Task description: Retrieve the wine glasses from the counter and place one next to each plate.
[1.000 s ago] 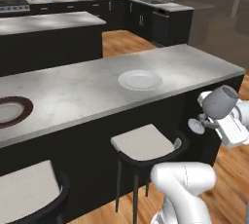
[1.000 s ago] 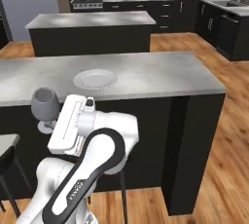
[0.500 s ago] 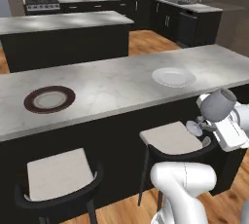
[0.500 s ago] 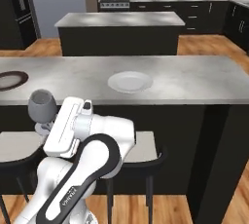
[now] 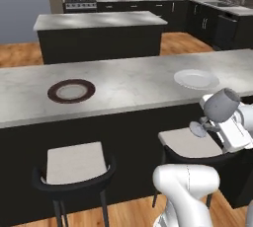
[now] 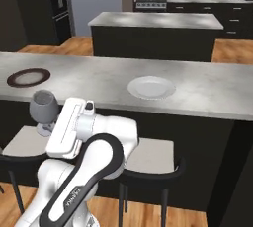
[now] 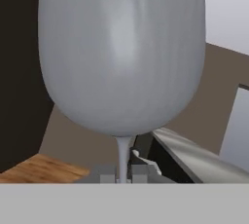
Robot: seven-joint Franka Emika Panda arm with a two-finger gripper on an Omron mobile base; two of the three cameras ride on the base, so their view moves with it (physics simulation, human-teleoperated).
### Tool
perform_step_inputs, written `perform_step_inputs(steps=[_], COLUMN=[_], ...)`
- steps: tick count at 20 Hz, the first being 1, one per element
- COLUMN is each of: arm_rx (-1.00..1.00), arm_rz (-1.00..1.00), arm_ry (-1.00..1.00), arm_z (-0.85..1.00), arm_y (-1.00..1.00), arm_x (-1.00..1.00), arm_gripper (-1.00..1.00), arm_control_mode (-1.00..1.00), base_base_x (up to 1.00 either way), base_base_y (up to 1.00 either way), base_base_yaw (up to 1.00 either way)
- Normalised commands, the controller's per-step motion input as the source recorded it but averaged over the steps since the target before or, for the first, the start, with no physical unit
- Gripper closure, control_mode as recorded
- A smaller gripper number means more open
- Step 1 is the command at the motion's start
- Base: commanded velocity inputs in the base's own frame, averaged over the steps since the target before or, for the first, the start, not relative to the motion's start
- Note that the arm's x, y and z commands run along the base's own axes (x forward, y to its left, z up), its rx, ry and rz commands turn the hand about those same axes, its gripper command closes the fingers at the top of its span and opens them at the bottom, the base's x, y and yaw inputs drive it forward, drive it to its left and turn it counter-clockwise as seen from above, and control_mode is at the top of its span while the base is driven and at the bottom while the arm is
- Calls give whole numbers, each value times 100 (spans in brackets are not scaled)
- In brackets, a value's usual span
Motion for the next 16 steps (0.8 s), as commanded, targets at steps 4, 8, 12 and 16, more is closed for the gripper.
perform_step_inputs(steps=[4, 8, 12, 16], arm_rx=[0, 0, 0, 0], arm_rz=[0, 0, 0, 0], arm_ry=[0, 0, 0, 0], arm_z=[0, 0, 0, 0], arm_y=[0, 0, 0, 0], arm_x=[0, 0, 0, 0], arm_gripper=[100, 100, 100, 100], arm_control_mode=[100, 100, 100, 100], base_base_x=[0, -25, -56, -14], base_base_y=[-16, 69, 74, 34], base_base_yaw=[6, 3, 0, 0])
